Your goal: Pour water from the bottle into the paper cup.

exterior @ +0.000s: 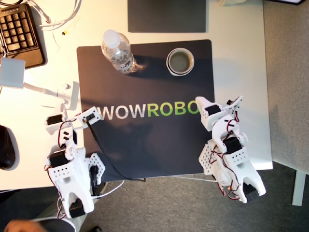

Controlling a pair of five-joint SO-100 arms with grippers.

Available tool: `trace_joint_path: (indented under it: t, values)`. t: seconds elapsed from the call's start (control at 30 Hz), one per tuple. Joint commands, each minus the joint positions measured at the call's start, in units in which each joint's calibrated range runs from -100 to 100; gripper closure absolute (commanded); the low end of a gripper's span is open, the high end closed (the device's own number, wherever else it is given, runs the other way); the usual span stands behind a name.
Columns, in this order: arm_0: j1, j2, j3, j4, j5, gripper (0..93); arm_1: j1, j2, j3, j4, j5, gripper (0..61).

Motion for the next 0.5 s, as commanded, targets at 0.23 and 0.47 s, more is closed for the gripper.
trace_joint_path:
  t: [0.23,0.47]
  values:
    - [0.1,-0.9,0.5,-3.1,-0.1,92.7,0.4,-0.9,0.9,0.1,-0.2,60.9]
    - [-0.2,-0.9,0.5,-3.1,-0.1,92.7,0.4,-0.9,0.9,0.1,-0.2,60.9]
